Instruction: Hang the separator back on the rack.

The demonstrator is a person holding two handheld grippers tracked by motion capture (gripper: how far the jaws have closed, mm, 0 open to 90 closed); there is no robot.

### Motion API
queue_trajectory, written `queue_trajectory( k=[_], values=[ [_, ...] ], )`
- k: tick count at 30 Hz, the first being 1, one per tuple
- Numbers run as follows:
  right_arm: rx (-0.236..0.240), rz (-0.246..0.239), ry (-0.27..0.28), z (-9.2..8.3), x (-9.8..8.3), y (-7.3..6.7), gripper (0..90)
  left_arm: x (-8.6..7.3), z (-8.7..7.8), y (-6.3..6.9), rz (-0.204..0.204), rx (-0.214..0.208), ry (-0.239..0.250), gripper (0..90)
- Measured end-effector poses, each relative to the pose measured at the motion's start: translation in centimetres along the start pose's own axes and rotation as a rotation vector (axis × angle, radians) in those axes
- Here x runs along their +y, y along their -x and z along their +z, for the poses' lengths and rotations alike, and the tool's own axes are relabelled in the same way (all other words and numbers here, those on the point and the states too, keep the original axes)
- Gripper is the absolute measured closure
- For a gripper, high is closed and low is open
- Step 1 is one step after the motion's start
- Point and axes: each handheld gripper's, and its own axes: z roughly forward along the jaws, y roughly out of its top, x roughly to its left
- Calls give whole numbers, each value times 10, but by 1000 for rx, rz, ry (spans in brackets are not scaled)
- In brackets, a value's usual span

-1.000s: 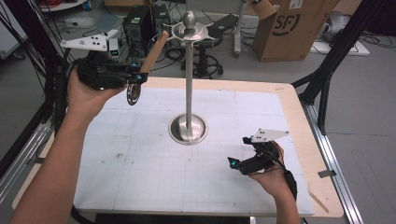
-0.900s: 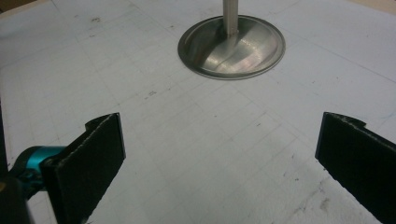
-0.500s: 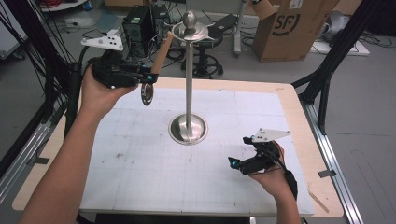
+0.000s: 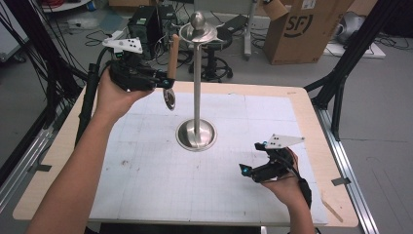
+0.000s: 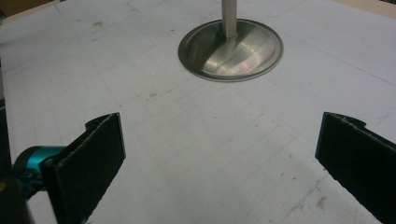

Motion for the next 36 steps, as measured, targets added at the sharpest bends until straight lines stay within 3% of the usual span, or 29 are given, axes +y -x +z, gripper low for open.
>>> queue_trajectory(
  k=[3, 5, 7, 11, 18, 36],
  values=[
    [2, 1, 2, 0, 0, 0, 0, 1, 1, 0, -5, -3, -9, 677],
    [2, 2, 3, 0, 0, 0, 0, 1, 2, 0, -9, 1, -1, 597],
    [1, -1, 2, 0, 0, 0, 0, 0, 1, -1, -16, 6, -6, 574],
    [4, -6, 2, 1, 0, 0, 0, -1, -1, -1, -5, 26, -32, 514],
    [5, -4, 3, 0, 0, -1, 0, -3, -8, 2, 19, 12, -83, 438],
    [9, -13, -3, 2, 1, -1, 0, -30, -35, 8, 0, -38, -72, 220]
  ],
)
